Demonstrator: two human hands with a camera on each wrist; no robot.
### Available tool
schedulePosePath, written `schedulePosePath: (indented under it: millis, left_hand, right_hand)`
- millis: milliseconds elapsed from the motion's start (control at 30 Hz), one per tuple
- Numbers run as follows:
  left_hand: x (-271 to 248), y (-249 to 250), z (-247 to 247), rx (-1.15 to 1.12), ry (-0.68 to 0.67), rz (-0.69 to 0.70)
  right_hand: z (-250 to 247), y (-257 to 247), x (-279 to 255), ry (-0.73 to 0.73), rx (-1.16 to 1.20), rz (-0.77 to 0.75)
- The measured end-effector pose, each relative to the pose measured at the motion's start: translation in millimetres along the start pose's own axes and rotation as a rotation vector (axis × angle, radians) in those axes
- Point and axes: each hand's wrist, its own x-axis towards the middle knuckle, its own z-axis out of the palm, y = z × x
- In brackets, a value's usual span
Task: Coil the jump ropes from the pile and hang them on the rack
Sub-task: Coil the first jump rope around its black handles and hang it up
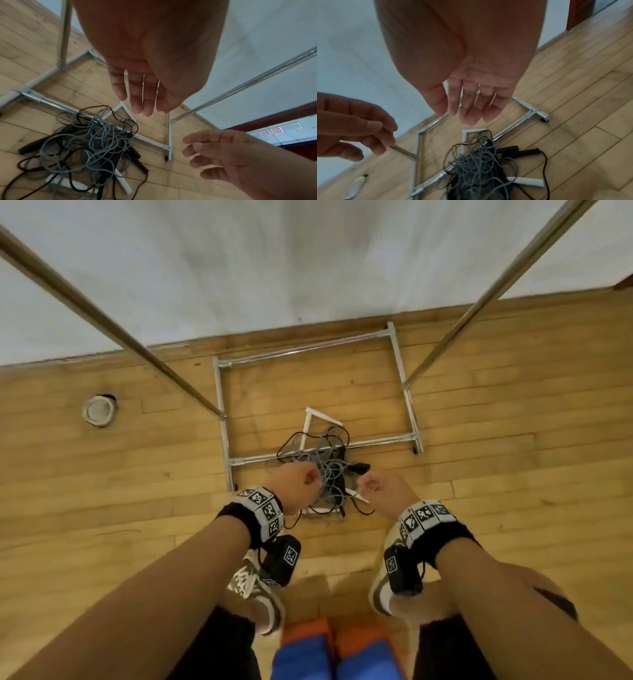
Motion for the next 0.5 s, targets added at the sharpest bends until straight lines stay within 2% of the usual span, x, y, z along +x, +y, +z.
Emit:
schedulePosePath:
  millis: [133, 300, 433, 500]
  left_hand:
    - [97, -34, 59, 0.07, -0.061, 0.058]
    - [201, -79, 135, 0.158, -0.071, 0.201]
    - [250, -96, 173, 0.181, -0.086, 0.263]
    - [263, -103, 183, 0.206, -0.031, 0.299]
  right_hand:
    - [31, 59, 99, 0.074, -0.073, 0.067]
    - [67, 126, 214, 0.167, -0.234, 0.052]
    - [93, 159, 274, 0.192, -0.39, -0.03]
    - [102, 168, 291, 0.21, -0.437, -0.038]
